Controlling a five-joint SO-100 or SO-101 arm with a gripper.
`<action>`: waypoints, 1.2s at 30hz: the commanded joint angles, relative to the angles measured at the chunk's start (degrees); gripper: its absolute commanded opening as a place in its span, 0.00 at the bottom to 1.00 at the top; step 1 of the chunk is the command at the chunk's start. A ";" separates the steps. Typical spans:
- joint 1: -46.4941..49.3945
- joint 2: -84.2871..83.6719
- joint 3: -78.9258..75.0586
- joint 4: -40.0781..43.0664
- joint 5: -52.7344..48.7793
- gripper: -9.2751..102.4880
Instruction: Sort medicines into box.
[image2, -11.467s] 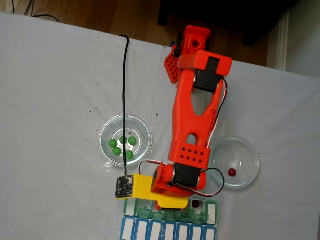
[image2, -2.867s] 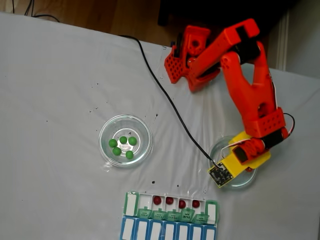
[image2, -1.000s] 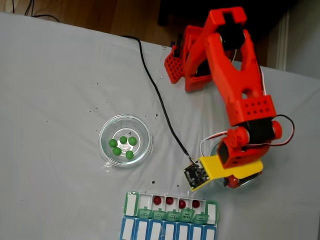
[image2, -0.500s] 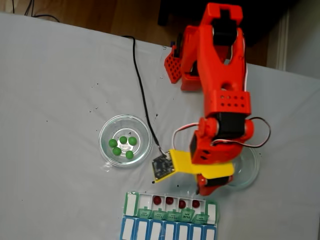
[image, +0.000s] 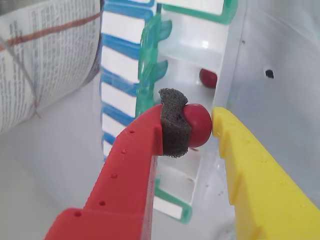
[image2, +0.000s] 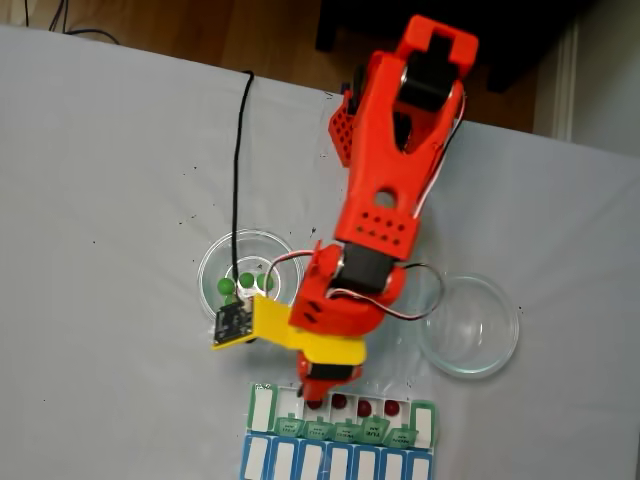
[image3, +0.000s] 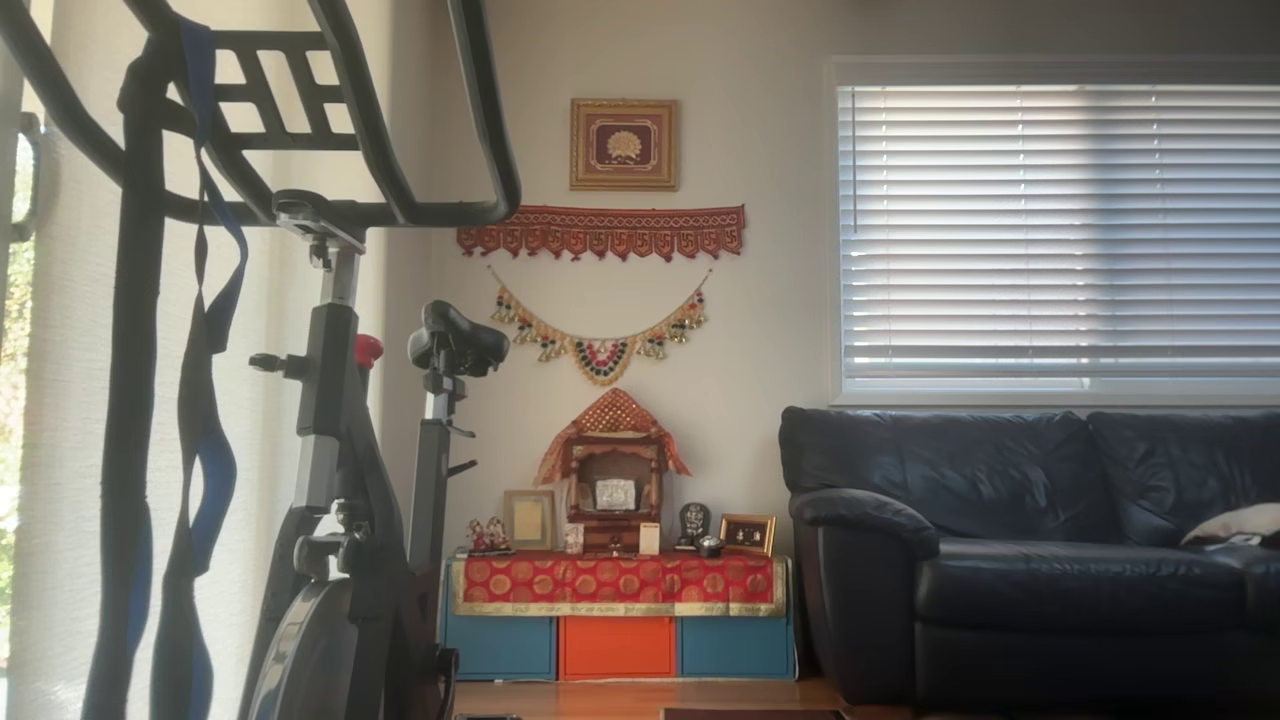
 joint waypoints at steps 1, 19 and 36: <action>0.35 1.58 -2.64 -0.44 -0.53 0.10; 2.20 -9.58 -7.12 -6.77 -3.96 0.10; 0.97 -16.26 -19.60 -2.55 -0.09 0.09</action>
